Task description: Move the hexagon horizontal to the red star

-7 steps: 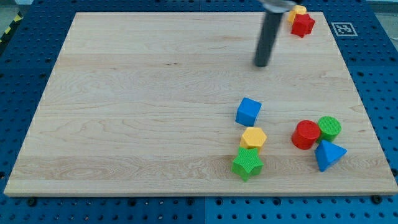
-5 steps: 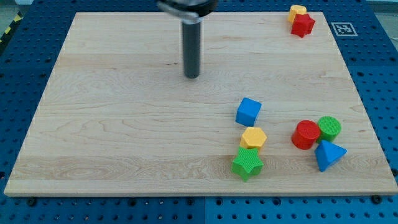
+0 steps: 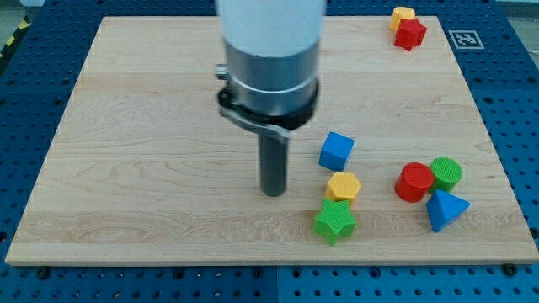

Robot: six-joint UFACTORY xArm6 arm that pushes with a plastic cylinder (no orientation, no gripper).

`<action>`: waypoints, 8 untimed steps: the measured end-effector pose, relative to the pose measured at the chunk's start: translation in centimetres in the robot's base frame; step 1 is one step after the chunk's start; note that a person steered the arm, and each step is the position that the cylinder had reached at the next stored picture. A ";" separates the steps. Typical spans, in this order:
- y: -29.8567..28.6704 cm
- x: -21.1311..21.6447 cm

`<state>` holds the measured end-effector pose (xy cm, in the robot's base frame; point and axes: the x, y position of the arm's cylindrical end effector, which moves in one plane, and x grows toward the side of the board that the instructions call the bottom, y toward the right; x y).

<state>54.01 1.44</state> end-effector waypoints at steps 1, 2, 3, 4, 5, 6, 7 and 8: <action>3.3 0.1; 5.6 0.1; 7.8 0.1; 8.4 0.3; 7.3 2.6; 7.2 3.5; 7.5 3.5; 9.7 3.5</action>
<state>57.54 11.13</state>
